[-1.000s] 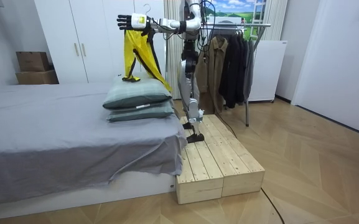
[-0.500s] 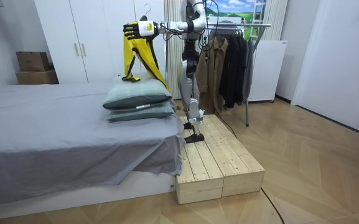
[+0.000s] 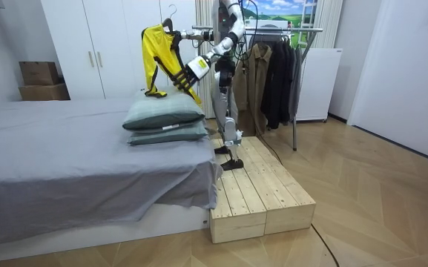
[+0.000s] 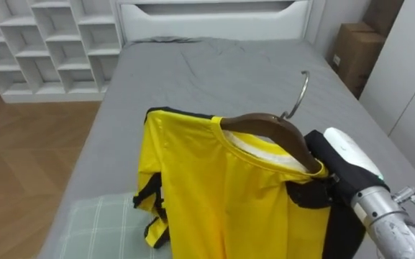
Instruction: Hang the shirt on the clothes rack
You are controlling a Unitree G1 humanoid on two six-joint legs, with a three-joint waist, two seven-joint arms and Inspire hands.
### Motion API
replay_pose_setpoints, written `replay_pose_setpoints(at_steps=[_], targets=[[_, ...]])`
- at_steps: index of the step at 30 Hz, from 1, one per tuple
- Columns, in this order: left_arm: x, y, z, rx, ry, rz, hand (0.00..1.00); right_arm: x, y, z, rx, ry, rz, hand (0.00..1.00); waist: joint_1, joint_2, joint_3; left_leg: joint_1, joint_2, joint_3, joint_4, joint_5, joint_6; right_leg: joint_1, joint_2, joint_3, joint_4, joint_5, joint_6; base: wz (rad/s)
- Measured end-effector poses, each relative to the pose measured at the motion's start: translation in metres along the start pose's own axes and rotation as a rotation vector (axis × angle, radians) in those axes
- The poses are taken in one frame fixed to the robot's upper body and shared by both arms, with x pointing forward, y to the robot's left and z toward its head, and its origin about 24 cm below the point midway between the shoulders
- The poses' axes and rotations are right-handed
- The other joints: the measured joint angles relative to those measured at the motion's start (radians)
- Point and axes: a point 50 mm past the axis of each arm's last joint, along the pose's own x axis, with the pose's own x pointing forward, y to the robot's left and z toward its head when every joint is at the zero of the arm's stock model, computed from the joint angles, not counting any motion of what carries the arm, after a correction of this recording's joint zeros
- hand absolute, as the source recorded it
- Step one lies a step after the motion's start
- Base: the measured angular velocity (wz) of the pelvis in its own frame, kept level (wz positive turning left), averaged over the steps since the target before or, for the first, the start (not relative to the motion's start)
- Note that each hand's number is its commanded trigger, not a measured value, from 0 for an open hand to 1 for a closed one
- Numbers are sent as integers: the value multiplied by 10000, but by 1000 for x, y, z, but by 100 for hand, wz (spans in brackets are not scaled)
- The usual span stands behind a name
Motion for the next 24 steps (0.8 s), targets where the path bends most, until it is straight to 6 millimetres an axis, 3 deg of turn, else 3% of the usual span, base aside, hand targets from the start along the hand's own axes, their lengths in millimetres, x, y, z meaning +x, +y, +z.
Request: replay_pose_setpoints(at_steps=[4,13,16,19,24], targets=[[-7,11,-31,204,1291,1145,0,0,-1,-2,274,150,-33,100,42,1,8,-6,-1,-12,-29,-33,-34,2,6,-16,11,3,-4,2],[-25,23,-71,691,2903,2142,0,0,-3,0,281,258,-91,100,183,-15,58,-12,-2,-51,-30,-59,-30,88,21,-13,-2,3,-4,1],[-33,17,-85,699,3452,2042,0,0,-6,3,148,121,-134,100,187,-106,89,-40,-5,-52,-32,-59,-30,41,20,-10,9,4,-6,0],[-39,8,-97,663,4103,1886,0,0,-6,6,179,10,-153,100,188,-235,57,-63,0,-68,-32,-63,-37,48,23,-28,-24,5,-6,1],[-37,-11,-93,1313,3900,1034,0,1,-2,7,161,-39,-47,100,149,-358,136,-78,-1,-86,-34,-67,-39,54,14,-42,-27,3,-4,1]])
